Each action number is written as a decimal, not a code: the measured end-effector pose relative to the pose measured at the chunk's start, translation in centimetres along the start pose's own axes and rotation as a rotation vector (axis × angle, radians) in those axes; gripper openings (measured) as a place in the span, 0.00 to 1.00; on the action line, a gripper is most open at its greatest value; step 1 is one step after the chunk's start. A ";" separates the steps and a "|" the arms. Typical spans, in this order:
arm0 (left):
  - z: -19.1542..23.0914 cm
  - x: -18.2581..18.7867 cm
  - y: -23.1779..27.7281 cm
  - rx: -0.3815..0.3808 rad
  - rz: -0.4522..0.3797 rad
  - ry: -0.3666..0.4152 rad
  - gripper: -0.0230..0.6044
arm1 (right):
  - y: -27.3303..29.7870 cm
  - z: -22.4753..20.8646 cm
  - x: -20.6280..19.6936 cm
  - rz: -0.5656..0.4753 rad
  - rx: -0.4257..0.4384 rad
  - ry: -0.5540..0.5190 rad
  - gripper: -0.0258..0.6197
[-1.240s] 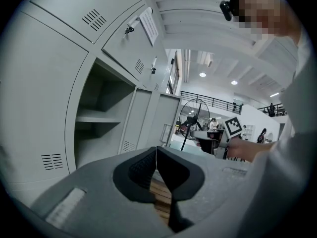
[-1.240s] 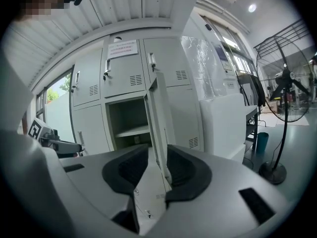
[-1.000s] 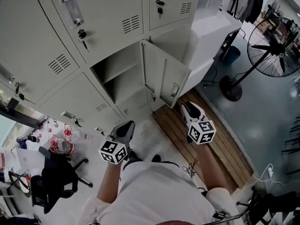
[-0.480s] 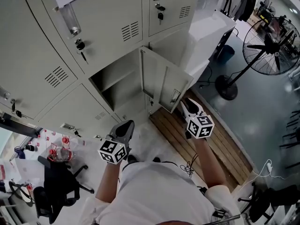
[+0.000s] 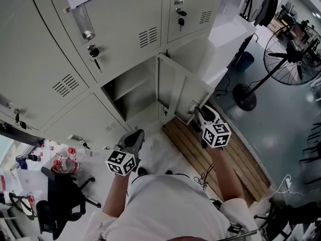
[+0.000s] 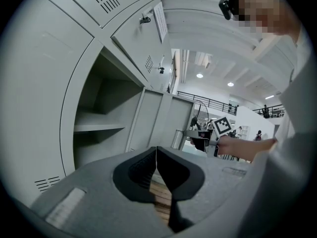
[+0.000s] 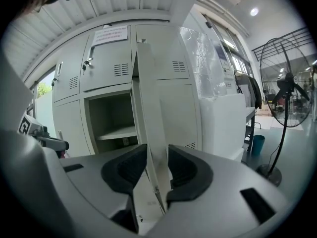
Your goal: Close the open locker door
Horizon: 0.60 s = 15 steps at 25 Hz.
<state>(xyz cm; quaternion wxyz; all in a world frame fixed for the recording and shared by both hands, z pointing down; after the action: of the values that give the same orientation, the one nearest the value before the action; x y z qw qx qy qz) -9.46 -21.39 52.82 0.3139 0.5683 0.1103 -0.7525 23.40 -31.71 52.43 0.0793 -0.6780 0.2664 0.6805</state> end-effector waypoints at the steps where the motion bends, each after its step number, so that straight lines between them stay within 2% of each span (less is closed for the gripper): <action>1: 0.1 0.0 -0.1 0.001 0.000 -0.001 0.06 | 0.1 0.1 0.0 0.001 0.001 -0.003 0.23; 15: 1.4 0.2 -1.7 0.006 -0.001 -0.003 0.06 | 0.2 1.7 0.1 0.012 -0.005 -0.011 0.23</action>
<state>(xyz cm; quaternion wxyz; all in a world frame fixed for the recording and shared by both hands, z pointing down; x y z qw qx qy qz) -11.66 -20.85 52.82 0.3121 0.5681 0.1079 -0.7538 21.82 -31.14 52.32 0.0750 -0.6728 0.2685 0.6852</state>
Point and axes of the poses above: the fingertips, and each gripper's own axes: y forward along the fingers, z to its left, x out of its top, the point moved 8 cm from there along -y, backward along the fingers, and after that the axes turned 5 degrees about -y, right-handed, at the moved point
